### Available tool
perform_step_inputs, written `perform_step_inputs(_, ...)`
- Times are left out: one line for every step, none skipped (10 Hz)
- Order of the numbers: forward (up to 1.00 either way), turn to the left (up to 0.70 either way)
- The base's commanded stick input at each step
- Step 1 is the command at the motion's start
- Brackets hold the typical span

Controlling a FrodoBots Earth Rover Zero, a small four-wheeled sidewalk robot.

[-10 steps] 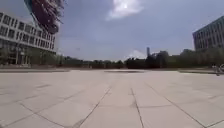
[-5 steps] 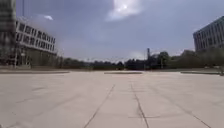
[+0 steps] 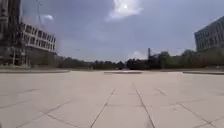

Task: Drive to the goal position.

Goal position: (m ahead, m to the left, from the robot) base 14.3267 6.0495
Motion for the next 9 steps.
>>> perform_step_inputs(0.7,0.0)
perform_step_inputs(0.7,0.0)
perform_step_inputs(0.7,0.35)
perform_step_inputs(0.7,0.35)
perform_step_inputs(0.7,0.31)
perform_step_inputs(0.7,0.02)
perform_step_inputs(0.7,0.0)
perform_step_inputs(0.7,0.0)
perform_step_inputs(0.7,0.0)
